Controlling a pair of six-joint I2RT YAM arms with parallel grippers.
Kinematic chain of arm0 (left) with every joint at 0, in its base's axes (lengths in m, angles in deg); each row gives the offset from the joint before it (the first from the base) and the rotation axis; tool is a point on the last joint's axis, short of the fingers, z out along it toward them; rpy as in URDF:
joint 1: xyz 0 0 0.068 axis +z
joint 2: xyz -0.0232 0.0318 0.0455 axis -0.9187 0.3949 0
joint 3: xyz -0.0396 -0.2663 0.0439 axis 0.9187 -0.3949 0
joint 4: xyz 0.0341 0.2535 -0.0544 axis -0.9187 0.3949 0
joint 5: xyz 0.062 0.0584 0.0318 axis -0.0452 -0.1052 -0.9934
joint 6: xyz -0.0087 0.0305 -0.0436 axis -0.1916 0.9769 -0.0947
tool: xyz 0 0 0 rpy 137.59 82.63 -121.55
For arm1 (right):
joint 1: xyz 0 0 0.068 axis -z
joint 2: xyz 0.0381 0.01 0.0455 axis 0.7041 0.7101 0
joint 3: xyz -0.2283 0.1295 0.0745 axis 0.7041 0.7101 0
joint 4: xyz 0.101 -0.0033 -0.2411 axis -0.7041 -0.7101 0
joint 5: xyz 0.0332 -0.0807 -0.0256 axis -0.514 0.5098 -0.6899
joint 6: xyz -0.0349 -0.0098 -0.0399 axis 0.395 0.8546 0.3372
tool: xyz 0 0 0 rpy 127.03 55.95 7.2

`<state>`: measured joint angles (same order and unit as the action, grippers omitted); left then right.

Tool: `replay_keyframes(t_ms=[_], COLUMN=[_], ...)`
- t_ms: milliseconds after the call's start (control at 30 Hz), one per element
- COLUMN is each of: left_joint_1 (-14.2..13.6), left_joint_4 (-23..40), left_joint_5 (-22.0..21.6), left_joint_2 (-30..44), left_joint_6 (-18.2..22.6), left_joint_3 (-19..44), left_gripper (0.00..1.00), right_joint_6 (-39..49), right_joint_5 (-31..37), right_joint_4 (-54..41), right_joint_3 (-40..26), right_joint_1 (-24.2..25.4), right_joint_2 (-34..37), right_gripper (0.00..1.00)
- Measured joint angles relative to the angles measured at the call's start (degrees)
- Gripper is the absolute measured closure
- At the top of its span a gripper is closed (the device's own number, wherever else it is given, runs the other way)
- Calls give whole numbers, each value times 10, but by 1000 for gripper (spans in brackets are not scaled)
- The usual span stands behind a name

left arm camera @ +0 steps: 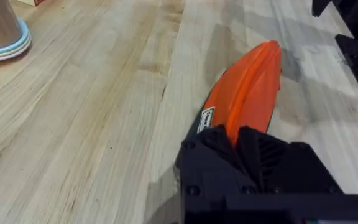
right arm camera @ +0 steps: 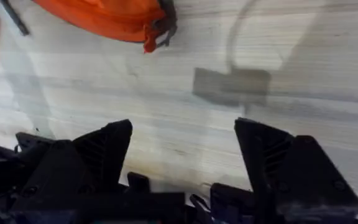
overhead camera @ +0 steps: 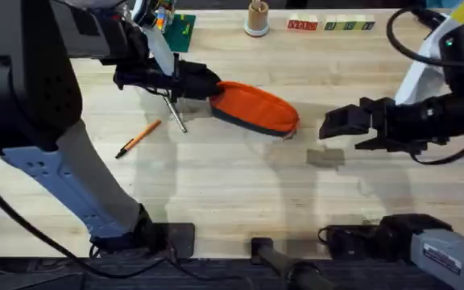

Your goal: Unzip the bag, pick up the pens from the table one at a time and place them inside, then zip the bag closed.

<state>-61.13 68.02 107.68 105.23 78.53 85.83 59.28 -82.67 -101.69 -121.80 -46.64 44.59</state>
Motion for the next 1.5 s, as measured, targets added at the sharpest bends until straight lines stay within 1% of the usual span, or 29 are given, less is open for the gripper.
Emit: replay_keyframes(t_ms=[233,367,667,867,1033,1167,1300,1500], left_joint_1=[0,0,0,0,0,0,0,0], left_joint_4=[0,0,0,0,0,0,0,0], left_joint_5=[0,0,0,0,0,0,0,0], left_joint_2=[0,0,0,0,0,0,0,0], left_joint_6=[0,0,0,0,0,0,0,0], left_joint_3=[0,0,0,0,0,0,0,0], left_gripper=[958,958,958,958,958,958,958,958], right_joint_6=[-1,-16,-81,-130,-185,-212,-223,-226], right_joint_5=[0,7,80,118,173,216,238,248], right_joint_4=[-3,-3,0,1,1,1,15,33], right_joint_3=[0,0,0,0,0,0,7,12], right_joint_1=[-39,-80,-178,-217,-257,-291,-309,-311], right_joint_2=[0,0,-29,-58,-81,-94,-95,-84], right_gripper=[4,4,6,5,5,5,5,4])
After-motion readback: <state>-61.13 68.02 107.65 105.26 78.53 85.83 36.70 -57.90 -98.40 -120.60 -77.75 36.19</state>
